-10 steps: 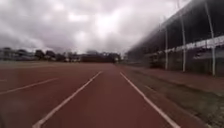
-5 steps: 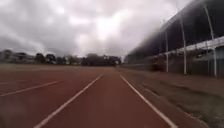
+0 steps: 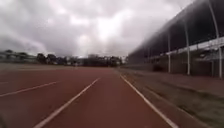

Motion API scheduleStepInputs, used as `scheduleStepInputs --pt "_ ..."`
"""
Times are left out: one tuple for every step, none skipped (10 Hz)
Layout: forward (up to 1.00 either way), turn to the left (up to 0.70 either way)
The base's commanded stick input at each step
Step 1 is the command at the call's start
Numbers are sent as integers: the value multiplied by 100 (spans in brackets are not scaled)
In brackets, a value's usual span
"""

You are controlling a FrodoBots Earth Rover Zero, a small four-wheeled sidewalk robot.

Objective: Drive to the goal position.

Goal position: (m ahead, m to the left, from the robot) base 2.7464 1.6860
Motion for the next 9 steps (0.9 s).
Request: scheduleStepInputs --pt "70 0" --pt "70 0" --pt "70 0" --pt "70 0" --pt "70 0" --pt "70 0" --pt "70 0" --pt "70 0" --pt "70 0"
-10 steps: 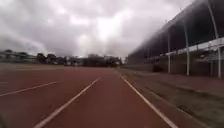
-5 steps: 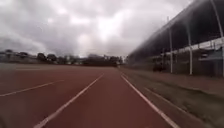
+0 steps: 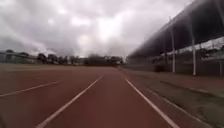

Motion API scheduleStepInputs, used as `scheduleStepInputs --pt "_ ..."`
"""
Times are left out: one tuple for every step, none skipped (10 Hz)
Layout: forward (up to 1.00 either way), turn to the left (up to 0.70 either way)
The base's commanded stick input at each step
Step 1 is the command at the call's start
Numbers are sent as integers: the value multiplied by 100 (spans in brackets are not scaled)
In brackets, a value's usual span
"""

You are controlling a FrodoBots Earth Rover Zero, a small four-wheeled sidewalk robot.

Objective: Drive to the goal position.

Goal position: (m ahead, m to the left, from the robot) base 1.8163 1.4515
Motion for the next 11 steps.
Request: scheduleStepInputs --pt "70 0" --pt "70 0" --pt "70 0" --pt "70 -1" --pt "70 -8" --pt "70 -15" --pt "70 -17" --pt "70 -19" --pt "70 -13" --pt "70 -4" --pt "70 0"
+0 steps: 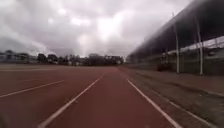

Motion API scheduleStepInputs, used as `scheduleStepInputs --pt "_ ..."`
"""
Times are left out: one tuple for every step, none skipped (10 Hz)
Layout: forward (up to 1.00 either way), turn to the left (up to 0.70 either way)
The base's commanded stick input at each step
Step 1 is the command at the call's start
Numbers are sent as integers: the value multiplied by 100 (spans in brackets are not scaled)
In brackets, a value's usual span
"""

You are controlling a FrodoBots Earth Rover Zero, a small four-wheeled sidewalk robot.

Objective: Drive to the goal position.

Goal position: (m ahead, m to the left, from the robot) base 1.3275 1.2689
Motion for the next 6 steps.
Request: scheduleStepInputs --pt "70 0" --pt "70 0" --pt "70 0" --pt "70 -1" --pt "70 -1" --pt "70 -2"
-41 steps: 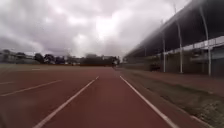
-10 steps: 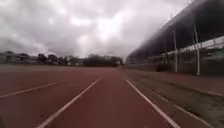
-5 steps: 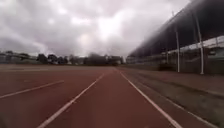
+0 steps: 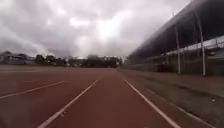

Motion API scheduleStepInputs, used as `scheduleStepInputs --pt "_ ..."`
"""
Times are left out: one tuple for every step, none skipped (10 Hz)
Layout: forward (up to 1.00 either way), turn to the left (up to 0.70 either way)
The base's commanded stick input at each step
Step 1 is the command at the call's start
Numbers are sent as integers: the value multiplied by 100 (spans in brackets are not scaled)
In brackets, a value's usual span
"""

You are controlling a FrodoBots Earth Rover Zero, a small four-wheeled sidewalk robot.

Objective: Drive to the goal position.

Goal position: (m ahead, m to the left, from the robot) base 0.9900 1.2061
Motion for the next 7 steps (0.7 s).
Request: scheduleStepInputs --pt "70 -3" --pt "70 0" --pt "70 0" --pt "70 0" --pt "70 0" --pt "70 0" --pt "70 0"
